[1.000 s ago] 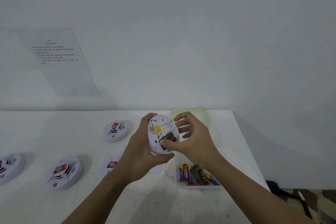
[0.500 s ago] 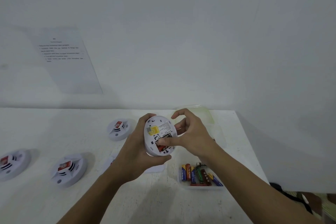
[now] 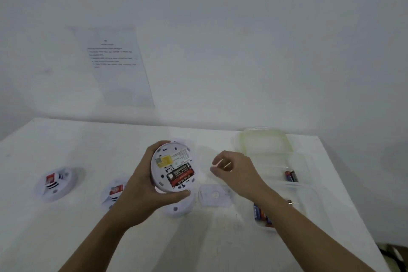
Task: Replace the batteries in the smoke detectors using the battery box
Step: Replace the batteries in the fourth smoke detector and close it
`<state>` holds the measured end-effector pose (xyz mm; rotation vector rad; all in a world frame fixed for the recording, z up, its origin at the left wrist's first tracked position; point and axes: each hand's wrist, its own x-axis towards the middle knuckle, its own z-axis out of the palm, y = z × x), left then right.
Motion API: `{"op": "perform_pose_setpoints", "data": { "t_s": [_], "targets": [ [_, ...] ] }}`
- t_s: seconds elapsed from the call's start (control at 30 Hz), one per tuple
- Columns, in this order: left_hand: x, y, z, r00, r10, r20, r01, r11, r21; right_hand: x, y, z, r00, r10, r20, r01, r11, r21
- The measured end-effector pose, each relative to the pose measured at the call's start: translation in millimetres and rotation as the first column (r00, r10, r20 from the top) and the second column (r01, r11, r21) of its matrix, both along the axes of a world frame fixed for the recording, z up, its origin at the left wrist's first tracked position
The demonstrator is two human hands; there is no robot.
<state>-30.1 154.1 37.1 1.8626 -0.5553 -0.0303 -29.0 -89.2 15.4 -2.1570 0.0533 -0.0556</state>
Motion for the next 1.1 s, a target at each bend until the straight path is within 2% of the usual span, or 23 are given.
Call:
{"op": "perform_pose_setpoints", "data": {
  "t_s": [0.07,0.17,0.27,0.5,0.63,0.77,0.87,0.93,1.0,1.1],
  "targets": [
    [2.4,10.3,-0.4,1.0,-0.005,-0.019,0.005,1.0,-0.001,4.2,6.8,-15.4,0.983,0.135,-0.122,-0.169,0.926,-0.337],
    [7.6,22.8,-2.0,1.0,-0.014,-0.028,0.015,1.0,0.014,8.3,19.4,-34.1,0.933,0.166,-0.318,-0.331,0.741,-0.585],
    [14.3,30.9,-3.1,0.999,-0.024,-0.034,0.025,1.0,0.009,11.8,28.1,-45.5,0.925,0.145,-0.352,-0.357,0.647,-0.673],
    [24.9,32.7,-10.1,0.997,-0.064,-0.045,0.066,0.997,0.047,14.8,28.5,-48.5,0.928,0.096,-0.361,-0.331,0.659,-0.676],
    [25.1,28.0,-19.3,0.992,-0.088,-0.085,0.093,0.994,0.054,14.2,25.2,-47.5,0.931,0.054,-0.361,-0.284,0.729,-0.623],
    [24.4,24.5,-24.6,0.987,-0.104,-0.119,0.111,0.992,0.054,12.3,19.5,-52.3,0.976,0.042,-0.215,-0.159,0.813,-0.56],
    [23.0,21.5,-23.7,0.988,-0.096,-0.118,0.103,0.994,0.049,8.3,13.7,-43.2,0.997,-0.025,-0.078,-0.006,0.929,-0.369],
    [22.1,19.4,-22.7,0.99,-0.09,-0.11,0.095,0.995,0.042,2.9,11.9,-24.3,0.993,-0.115,0.01,0.115,0.979,-0.168],
    [20.6,16.8,-21.0,0.991,-0.085,-0.107,0.089,0.995,0.035,-3.3,12.9,-2.7,0.982,-0.183,0.05,0.178,0.98,0.094],
    [17.8,11.8,-19.5,0.99,-0.089,-0.106,0.092,0.995,0.027,-10.2,17.1,23.0,0.978,-0.194,0.083,0.16,0.938,0.307]
  ]
}}
